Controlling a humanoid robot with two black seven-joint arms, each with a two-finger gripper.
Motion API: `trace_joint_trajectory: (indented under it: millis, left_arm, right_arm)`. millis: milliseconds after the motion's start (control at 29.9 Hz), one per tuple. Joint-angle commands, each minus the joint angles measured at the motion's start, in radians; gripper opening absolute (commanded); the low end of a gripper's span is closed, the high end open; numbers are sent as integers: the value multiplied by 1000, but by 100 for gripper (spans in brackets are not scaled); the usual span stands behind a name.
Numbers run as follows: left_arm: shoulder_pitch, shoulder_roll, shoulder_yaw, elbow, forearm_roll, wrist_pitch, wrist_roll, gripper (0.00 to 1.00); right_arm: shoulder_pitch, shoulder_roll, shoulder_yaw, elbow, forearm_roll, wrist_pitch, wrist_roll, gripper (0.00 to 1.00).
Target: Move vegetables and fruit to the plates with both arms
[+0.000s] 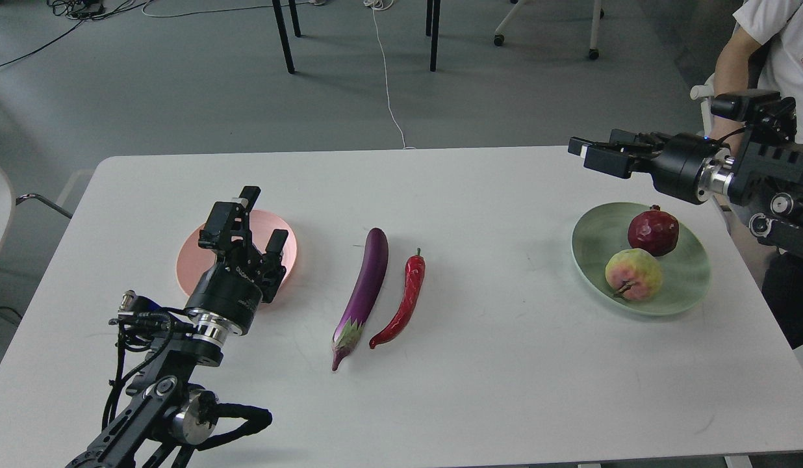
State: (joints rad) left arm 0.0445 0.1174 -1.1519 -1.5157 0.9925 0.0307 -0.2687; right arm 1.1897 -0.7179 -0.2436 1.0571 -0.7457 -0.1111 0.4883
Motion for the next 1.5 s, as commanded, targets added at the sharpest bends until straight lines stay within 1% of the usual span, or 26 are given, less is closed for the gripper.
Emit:
trace_joint_trajectory:
  millis: [0,67,134,234,301,367,401,501,534,568,601,634,735,801,902,1068,1102,1135,1169,1269,1469]
  left_arm:
    - [-3,21,1,0,15,0,-32,98]
    - [-12,50,3,2,64,0,-63,98]
    - [-20,83,20,2,158,0,-78,98]
    - [-70,149,81,2,349,-9,-78,98]
    - [-119,201,138,2,499,-31,-78,98]
    - [-178,264,188,9,679,-70,-78,98]
    - [-195,280,204,12,730,-83,-78,98]
    - [-325,355,285,20,979,-187,-78,98]
    - [-331,358,288,20,991,-193,-78,98]
    - [-415,390,337,40,1105,-277,-78,98]
    - [-439,396,348,46,1132,-307,-78,98]
    - [-492,406,374,58,1170,-372,-73,98]
    - [-639,403,481,93,1172,-512,-49,98]
    - [-725,383,567,135,1157,-519,-17,98]
    - [-808,300,649,211,1089,-519,49,98]
    - [-827,197,670,368,977,-519,161,98]
    - [-827,197,670,368,977,-519,161,98]
    - [-825,180,670,403,973,-519,184,98]
    - [-819,176,672,416,973,-519,192,98]
    - [-818,176,685,425,980,-519,197,98]
    - [-815,166,713,427,983,-519,224,98]
  right_arm:
    - [-90,32,101,58,368,1,0,97]
    - [-151,55,174,69,527,5,0,97]
    - [-209,66,245,67,633,28,0,97]
    - [-297,83,366,49,726,108,0,98]
    - [-349,87,432,20,776,169,0,98]
    - [-389,89,474,-11,813,229,0,98]
    - [-397,89,481,-17,816,243,0,98]
    - [-426,84,486,-20,816,272,0,98]
    - [-427,83,486,-20,816,272,0,98]
    - [-432,78,486,-19,816,272,0,98]
    - [-433,77,486,-19,816,272,0,98]
    - [-436,77,486,-19,815,272,0,98]
    - [-443,77,484,-19,804,272,0,98]
    - [-443,77,484,-17,802,272,0,98]
    - [-443,75,484,-19,802,272,0,98]
    - [-444,60,484,-11,801,272,0,98]
    - [-444,60,484,-11,801,272,0,98]
    - [-446,52,484,-9,801,272,0,98]
    - [-447,48,484,-8,801,272,0,98]
    - [-449,40,484,-6,801,274,0,98]
    - [-452,40,484,-8,798,274,0,98]
